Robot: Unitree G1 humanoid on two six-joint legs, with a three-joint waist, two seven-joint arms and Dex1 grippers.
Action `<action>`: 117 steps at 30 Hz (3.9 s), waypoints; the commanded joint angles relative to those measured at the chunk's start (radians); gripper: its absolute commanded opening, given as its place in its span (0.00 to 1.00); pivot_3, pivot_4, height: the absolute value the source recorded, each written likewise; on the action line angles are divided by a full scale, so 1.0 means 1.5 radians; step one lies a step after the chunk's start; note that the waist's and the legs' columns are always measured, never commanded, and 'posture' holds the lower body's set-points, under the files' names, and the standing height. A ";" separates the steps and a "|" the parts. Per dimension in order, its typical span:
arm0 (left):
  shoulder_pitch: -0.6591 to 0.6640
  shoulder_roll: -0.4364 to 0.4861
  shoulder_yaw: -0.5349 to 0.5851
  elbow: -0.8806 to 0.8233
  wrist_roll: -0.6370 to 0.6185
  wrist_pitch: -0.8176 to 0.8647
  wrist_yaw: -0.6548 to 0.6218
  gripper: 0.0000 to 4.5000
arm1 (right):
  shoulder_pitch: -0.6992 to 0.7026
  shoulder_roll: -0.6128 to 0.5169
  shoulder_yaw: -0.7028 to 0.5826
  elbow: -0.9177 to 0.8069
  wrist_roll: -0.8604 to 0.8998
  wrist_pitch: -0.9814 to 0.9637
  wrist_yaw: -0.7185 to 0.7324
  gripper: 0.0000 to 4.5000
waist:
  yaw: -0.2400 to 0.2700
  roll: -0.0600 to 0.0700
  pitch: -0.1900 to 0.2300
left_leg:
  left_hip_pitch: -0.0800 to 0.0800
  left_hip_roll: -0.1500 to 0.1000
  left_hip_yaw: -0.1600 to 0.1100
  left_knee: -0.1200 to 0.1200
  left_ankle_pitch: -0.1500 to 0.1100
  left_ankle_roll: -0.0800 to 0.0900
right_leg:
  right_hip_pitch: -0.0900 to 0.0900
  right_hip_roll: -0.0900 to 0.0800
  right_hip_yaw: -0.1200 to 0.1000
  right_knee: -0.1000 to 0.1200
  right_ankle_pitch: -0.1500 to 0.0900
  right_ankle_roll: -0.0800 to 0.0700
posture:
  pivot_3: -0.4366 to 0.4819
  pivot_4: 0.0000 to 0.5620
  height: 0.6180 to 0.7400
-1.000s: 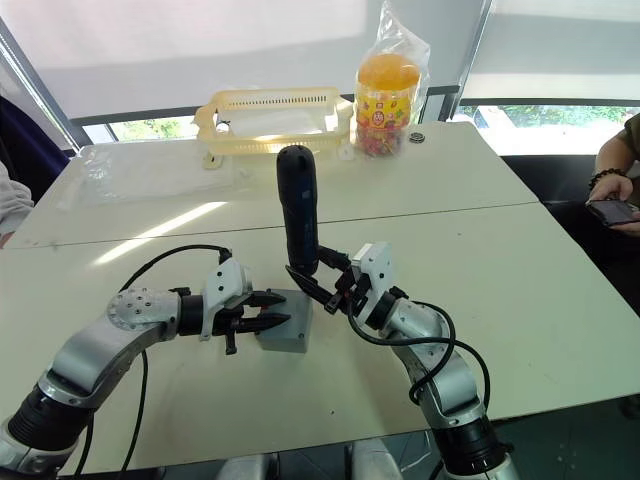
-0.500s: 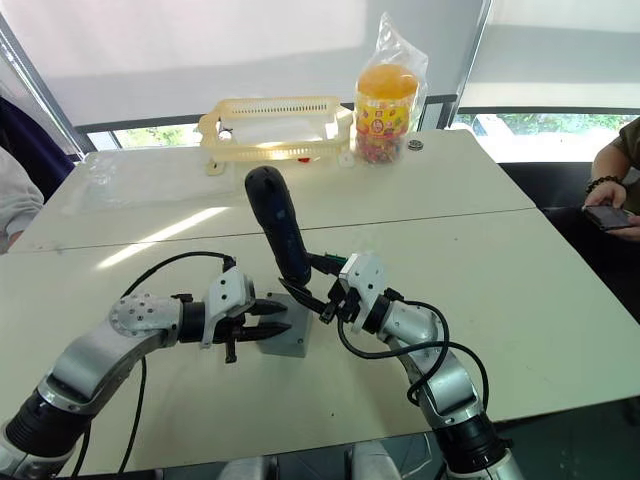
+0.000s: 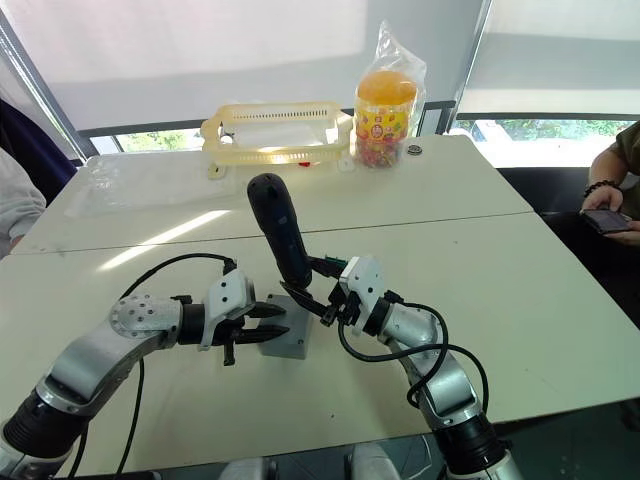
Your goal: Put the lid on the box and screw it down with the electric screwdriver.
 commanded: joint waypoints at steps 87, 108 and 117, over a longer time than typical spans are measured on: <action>-0.079 0.154 0.145 -0.155 -0.195 0.167 -0.043 0.34 | -0.416 -0.478 -0.068 0.394 0.399 0.969 -0.059 0.39 | 0.000 0.006 0.020 | -0.024 -0.001 0.002 -0.006 -0.001 0.003 | -0.025 0.000 0.002 -0.008 0.004 0.004 | 0.48 0.27 1.00; 0.069 0.101 0.197 -0.020 -0.146 0.125 0.047 0.34 | -0.160 -0.359 -0.177 -0.141 0.384 0.658 0.057 0.99 | 0.010 0.005 0.019 | -0.025 0.000 -0.002 0.001 -0.002 0.004 | -0.021 0.000 -0.001 -0.004 0.005 0.005 | 0.48 0.27 1.00; 0.073 0.014 0.149 -0.019 -0.114 0.109 0.098 0.34 | -0.057 -0.280 -0.066 -0.249 0.364 0.644 0.018 0.99 | 0.018 0.004 0.019 | -0.023 -0.001 -0.001 0.005 0.001 -0.001 | -0.020 0.000 0.000 -0.003 0.007 0.003 | 0.48 0.27 1.00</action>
